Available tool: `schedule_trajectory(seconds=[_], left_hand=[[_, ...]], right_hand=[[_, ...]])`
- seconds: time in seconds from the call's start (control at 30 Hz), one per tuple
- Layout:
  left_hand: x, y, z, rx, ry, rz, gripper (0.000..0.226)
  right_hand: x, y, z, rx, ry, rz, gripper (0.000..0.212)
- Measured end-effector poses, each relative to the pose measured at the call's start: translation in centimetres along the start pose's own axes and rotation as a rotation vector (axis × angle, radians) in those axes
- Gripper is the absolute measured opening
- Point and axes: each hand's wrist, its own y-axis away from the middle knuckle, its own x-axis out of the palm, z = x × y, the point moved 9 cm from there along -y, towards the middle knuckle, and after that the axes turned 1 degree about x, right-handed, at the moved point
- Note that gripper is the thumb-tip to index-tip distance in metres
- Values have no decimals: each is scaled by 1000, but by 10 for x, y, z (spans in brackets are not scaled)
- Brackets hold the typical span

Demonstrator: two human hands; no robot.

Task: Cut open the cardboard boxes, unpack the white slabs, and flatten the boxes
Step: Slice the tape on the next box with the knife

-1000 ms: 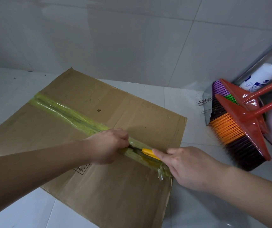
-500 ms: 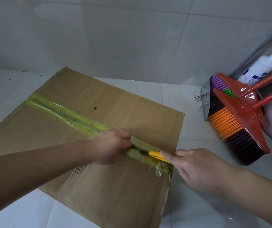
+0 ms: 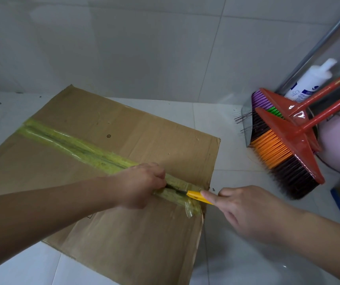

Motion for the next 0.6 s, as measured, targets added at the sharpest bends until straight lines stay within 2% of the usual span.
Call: schedule_trajectory(seconds=[0.2, 0.47, 0.6], left_hand=[[0, 0, 0, -10, 2, -1, 45], [-1, 0, 0, -53, 25, -23, 44], [-1, 0, 0, -49, 28, -13, 43]], right_hand=[[0, 10, -10, -5, 4, -74, 58], [3, 29, -18, 1, 22, -80, 58], [2, 36, -20, -19, -47, -104, 57]])
